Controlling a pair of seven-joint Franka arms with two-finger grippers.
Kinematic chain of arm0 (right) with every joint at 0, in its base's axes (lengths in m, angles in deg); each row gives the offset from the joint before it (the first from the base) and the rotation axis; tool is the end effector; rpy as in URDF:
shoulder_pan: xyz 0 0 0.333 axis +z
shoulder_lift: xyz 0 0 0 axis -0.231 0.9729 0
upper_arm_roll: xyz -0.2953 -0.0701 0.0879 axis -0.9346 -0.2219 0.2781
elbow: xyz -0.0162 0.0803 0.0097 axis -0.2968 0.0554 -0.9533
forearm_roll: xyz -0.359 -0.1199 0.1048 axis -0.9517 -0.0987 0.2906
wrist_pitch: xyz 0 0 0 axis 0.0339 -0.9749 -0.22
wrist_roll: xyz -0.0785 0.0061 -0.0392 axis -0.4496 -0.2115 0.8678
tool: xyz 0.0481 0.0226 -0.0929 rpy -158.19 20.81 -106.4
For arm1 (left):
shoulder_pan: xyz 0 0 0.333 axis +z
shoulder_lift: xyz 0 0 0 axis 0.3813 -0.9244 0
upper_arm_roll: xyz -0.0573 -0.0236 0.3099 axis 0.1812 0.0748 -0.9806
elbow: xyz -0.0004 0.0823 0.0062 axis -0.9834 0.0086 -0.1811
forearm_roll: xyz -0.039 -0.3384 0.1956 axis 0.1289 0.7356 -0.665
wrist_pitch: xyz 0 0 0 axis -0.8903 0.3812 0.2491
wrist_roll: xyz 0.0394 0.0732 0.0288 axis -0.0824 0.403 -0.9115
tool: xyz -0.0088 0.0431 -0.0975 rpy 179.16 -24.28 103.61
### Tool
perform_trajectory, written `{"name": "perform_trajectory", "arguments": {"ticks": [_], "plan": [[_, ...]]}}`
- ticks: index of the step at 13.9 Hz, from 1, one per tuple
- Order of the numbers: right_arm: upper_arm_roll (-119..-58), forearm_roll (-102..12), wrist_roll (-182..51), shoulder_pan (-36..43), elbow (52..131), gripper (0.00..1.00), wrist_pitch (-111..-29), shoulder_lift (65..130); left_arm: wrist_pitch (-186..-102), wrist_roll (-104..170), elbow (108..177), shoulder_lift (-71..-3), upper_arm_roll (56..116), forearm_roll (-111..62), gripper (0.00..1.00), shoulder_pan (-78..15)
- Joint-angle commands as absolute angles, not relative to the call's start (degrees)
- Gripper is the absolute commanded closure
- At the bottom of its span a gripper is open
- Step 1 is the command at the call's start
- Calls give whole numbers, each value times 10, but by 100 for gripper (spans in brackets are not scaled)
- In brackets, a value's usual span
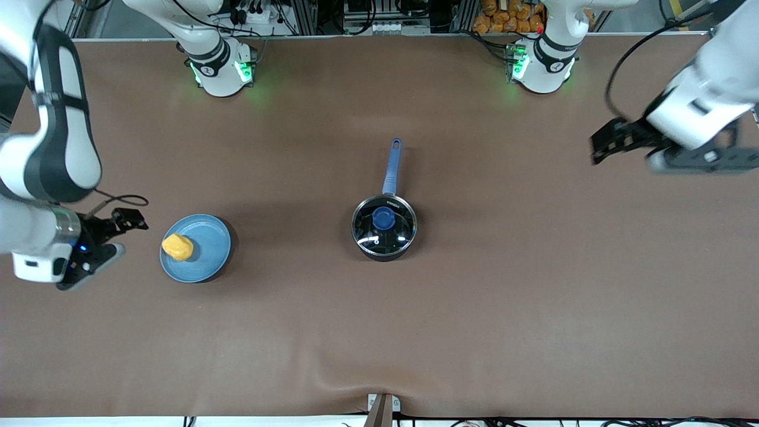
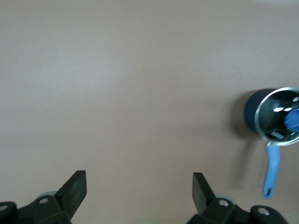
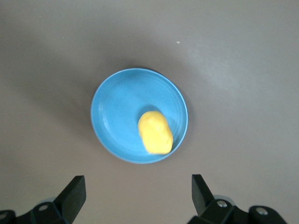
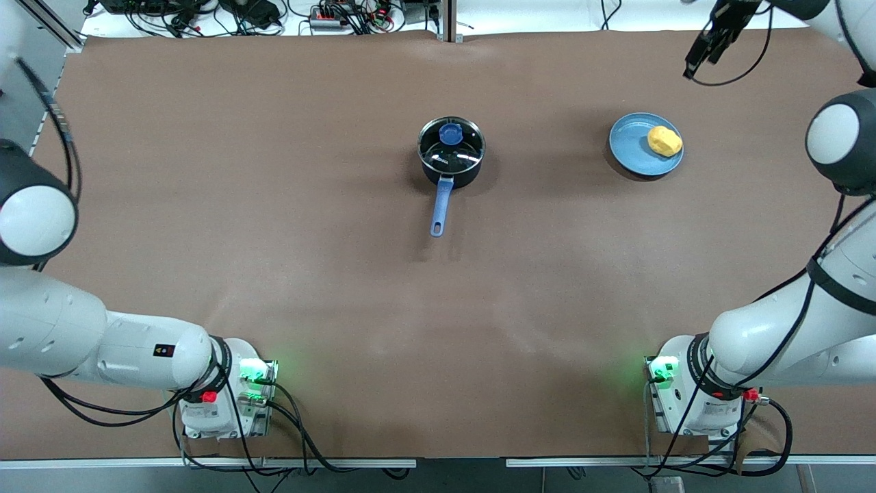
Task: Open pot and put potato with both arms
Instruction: 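Reach the right gripper to the potato while the left gripper reaches the lid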
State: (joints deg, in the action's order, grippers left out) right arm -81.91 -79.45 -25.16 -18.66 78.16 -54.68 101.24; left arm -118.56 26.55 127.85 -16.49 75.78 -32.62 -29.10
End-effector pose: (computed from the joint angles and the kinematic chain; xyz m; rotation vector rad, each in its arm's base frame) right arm 0.6657 -0.0477 0.3800 -2.8112 -1.0383 0.2701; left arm 0.5663 -0.1490 0.6193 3.1055 -0.0634 0.0362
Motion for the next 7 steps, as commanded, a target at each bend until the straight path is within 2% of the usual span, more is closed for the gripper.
{"name": "perform_trajectory", "arguments": {"ticks": [1, 4, 7], "plan": [[-814, -765, -173, -203, 768, 0, -567, 1064, -1224, 195, 1267, -217, 793, -316, 0, -319], [-814, -762, -161, -199, 782, 0, -596, 1097, -1275, 91, 1262, -268, 795, -320, 0, -382], [-814, -762, -124, -198, 830, 0, -676, 1096, -1308, 25, 1234, -329, 793, -335, 0, -438]]}}
